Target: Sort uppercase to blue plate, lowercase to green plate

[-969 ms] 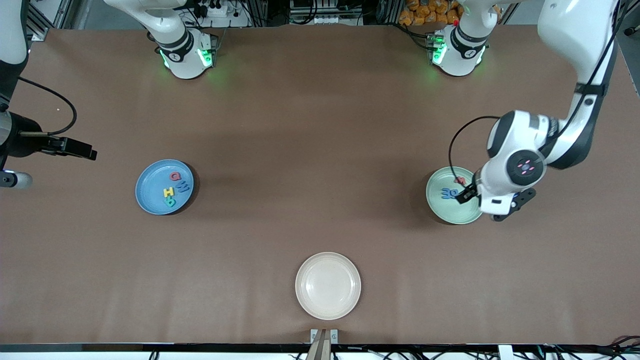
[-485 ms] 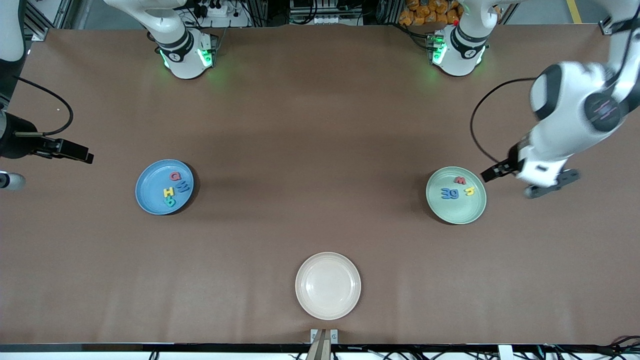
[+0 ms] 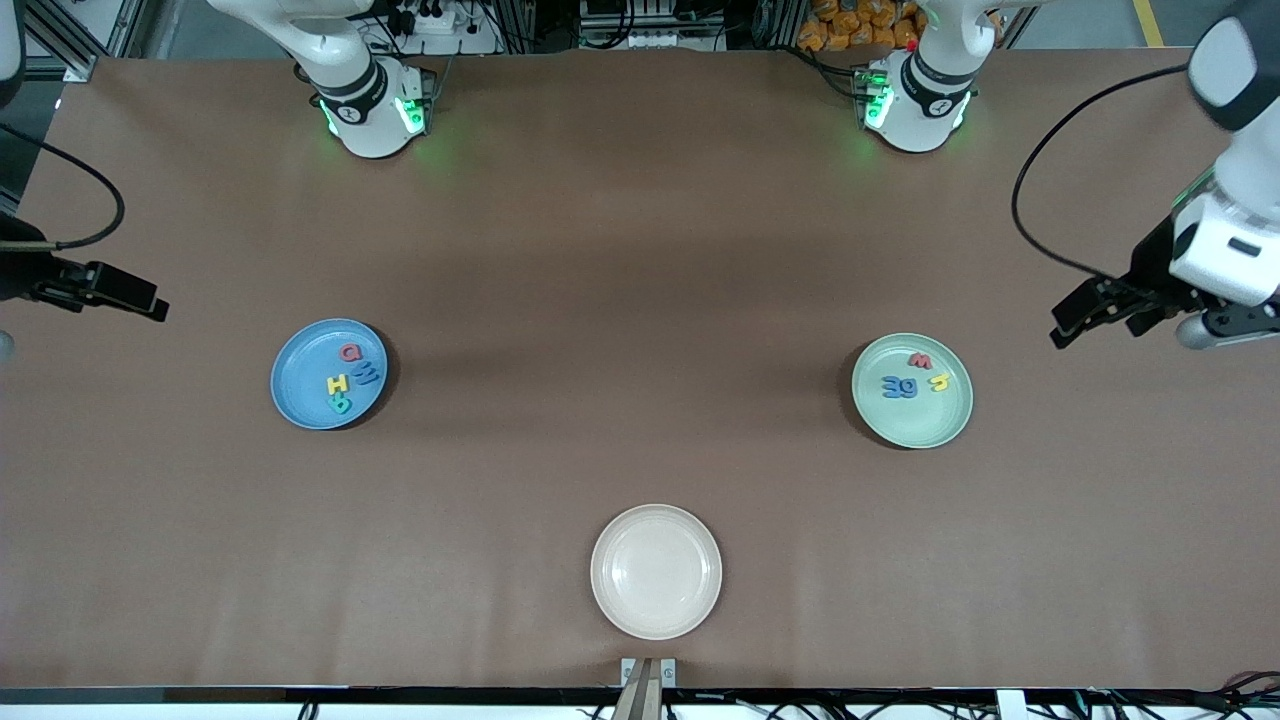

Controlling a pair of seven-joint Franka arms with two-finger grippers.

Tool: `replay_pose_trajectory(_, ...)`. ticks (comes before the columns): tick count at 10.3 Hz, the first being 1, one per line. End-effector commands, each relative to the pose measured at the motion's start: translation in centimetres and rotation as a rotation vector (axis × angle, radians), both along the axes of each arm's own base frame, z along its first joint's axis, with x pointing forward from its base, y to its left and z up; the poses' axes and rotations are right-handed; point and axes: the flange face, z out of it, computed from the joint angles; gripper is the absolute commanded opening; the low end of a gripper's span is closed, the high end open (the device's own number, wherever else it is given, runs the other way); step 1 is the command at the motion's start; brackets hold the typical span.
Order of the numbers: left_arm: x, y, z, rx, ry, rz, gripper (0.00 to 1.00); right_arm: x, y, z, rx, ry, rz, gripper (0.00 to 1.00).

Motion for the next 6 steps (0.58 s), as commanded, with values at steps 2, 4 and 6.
replay_pose_trajectory(2,-1.4,-2.9,4.7,0.056,0.063,-0.114,1.00,-0.4,-0.1,0.7,0.014,-0.008,0.008,1.00)
replay_pose_trajectory(4,-2.4,-3.6,7.9,0.054,0.081,-0.129,1.00,-0.4,0.0,0.7,0.014,-0.008,0.010,1.00)
replay_pose_trajectory(6,-3.3,-3.4,10.3,0.062,0.102,-0.161,1.00,-0.4,-0.1,0.7,0.014,-0.006,0.008,1.00)
